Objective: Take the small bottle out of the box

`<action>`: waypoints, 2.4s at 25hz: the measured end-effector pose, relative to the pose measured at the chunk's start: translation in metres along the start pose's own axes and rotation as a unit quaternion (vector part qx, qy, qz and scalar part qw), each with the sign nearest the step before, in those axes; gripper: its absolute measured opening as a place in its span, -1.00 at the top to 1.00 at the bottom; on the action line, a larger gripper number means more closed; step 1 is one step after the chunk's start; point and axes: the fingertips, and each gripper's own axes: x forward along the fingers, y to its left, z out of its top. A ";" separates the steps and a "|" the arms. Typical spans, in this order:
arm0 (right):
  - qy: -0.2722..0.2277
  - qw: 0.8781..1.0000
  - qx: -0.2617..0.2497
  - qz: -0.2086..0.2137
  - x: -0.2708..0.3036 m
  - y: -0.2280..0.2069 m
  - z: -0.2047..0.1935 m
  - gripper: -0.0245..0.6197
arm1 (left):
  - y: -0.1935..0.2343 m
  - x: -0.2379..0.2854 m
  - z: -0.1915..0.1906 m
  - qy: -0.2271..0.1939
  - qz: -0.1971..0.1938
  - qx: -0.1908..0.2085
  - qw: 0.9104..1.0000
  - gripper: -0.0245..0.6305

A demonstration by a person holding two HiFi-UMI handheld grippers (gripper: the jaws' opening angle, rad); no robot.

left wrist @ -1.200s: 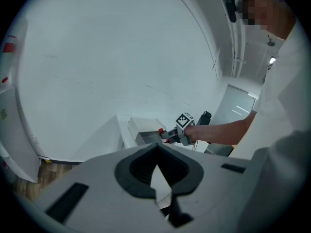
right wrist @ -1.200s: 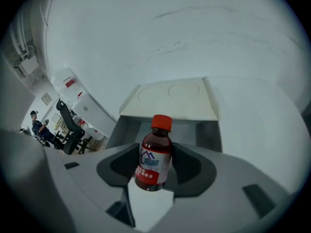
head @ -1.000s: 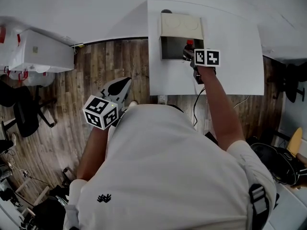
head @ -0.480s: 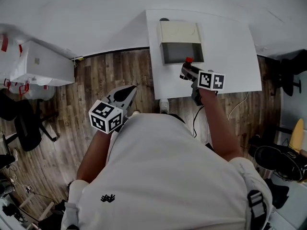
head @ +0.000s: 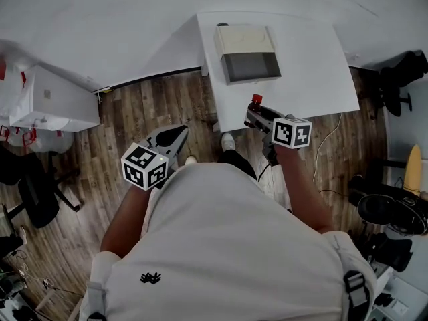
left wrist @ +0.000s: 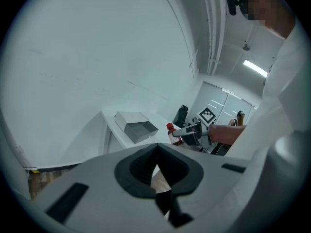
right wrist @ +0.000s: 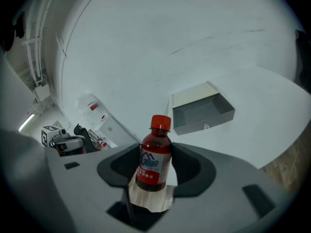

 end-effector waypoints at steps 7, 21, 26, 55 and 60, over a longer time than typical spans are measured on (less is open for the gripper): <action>-0.014 1.000 0.001 -0.010 -0.025 0.032 -0.034 0.28 | -0.003 -0.007 -0.014 0.017 -0.032 0.012 0.999 0.91; -0.025 0.999 -0.014 -0.021 -0.043 0.068 -0.060 0.28 | -0.015 -0.019 -0.014 0.013 -0.072 0.019 0.997 0.91; -0.020 0.999 -0.024 -0.014 -0.037 0.076 -0.061 0.28 | -0.007 -0.026 -0.017 0.008 -0.063 0.011 0.998 0.91; -0.014 0.998 -0.054 -0.002 -0.034 0.085 -0.053 0.29 | -0.007 -0.022 -0.016 0.009 -0.059 0.008 0.998 0.91; -0.014 0.998 -0.056 -0.001 -0.034 0.084 -0.053 0.29 | -0.006 -0.022 -0.018 0.010 -0.055 0.008 0.998 0.91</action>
